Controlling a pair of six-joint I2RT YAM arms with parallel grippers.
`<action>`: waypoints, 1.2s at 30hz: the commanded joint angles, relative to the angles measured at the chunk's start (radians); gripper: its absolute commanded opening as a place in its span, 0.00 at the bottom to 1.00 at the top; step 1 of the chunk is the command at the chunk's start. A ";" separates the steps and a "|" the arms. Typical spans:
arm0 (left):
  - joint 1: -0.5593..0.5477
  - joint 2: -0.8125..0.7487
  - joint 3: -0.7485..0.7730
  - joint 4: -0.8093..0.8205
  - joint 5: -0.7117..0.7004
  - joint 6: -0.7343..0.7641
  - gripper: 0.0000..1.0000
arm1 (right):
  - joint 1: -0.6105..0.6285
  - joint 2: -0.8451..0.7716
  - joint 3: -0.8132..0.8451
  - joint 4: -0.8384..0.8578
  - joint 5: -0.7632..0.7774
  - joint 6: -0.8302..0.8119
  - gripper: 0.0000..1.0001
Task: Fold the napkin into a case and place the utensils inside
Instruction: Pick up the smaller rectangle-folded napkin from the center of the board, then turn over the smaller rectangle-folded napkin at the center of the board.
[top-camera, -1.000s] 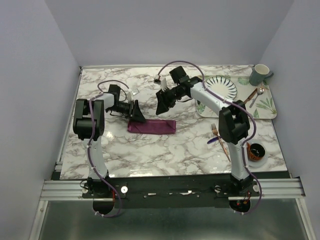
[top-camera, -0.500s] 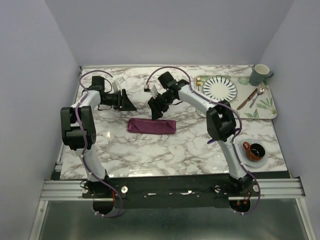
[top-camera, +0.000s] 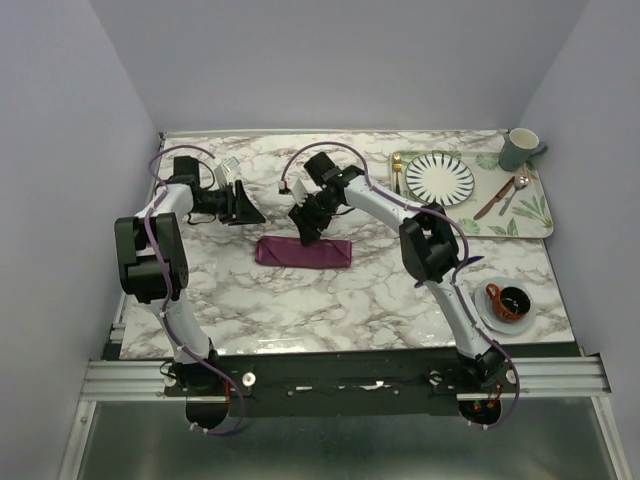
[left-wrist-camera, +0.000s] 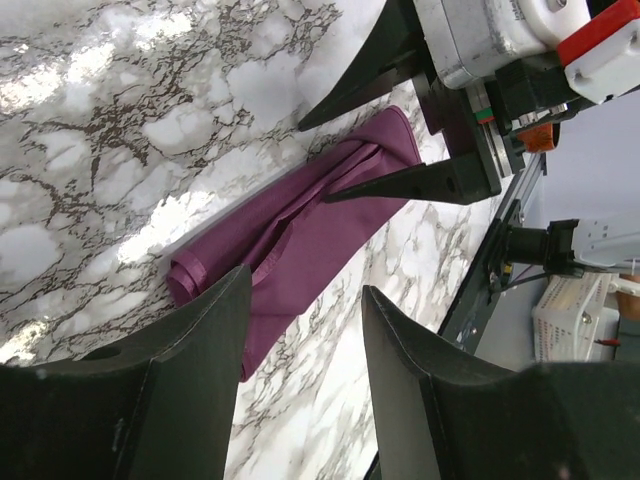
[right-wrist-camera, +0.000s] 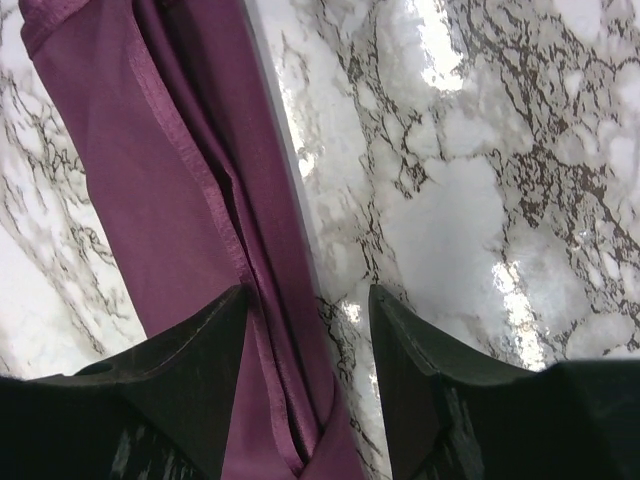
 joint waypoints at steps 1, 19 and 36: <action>0.025 -0.046 -0.024 -0.003 -0.002 0.016 0.57 | 0.014 0.043 0.027 -0.038 0.051 -0.036 0.57; 0.053 -0.034 0.002 -0.007 -0.021 0.035 0.60 | 0.005 -0.039 -0.010 -0.021 0.045 -0.092 0.01; 0.115 -0.043 0.090 0.008 -0.128 0.036 0.99 | 0.020 -0.207 -0.229 0.541 0.484 -0.355 0.01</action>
